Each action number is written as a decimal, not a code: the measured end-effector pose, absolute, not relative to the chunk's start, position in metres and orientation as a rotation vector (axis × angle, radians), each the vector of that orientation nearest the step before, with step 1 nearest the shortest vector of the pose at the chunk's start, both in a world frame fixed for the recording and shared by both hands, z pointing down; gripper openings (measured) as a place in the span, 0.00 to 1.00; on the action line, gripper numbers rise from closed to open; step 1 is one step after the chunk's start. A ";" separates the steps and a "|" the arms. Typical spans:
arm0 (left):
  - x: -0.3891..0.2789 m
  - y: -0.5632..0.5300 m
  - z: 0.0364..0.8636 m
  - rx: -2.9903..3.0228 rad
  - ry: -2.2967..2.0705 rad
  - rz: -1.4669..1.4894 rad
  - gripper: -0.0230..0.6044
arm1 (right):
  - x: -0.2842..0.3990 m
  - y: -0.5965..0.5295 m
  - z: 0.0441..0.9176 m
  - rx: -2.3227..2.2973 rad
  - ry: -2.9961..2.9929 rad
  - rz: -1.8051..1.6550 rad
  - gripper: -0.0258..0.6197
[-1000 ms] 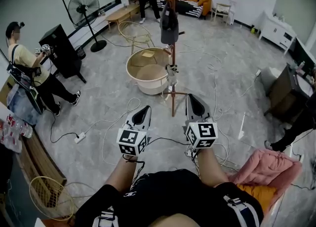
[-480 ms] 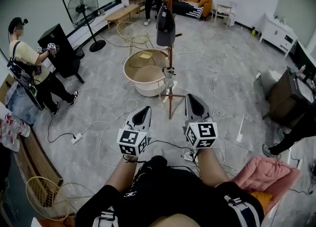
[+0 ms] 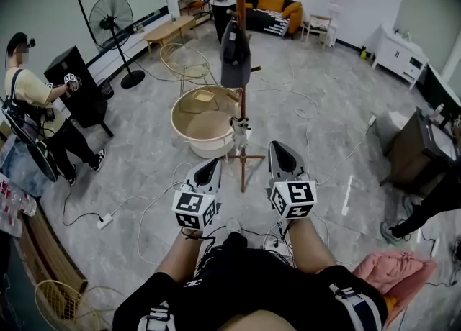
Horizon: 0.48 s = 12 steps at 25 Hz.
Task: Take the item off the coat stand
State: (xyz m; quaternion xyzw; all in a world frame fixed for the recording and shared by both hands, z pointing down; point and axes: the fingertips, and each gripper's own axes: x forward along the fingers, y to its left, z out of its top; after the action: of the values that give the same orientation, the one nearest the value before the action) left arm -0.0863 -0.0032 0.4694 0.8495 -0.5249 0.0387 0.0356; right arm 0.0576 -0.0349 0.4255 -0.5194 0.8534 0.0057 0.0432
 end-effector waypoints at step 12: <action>-0.134 -0.257 0.424 2.649 -1.630 0.057 0.06 | 0.025 -0.279 0.387 -1.633 2.575 0.086 0.06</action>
State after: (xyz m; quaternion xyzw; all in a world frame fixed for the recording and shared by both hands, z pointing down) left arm -0.1338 -0.2568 0.4239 0.8515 -0.5239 0.0184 0.0151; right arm 0.0252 -0.2787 0.3868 -0.5349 0.8432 0.0281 0.0456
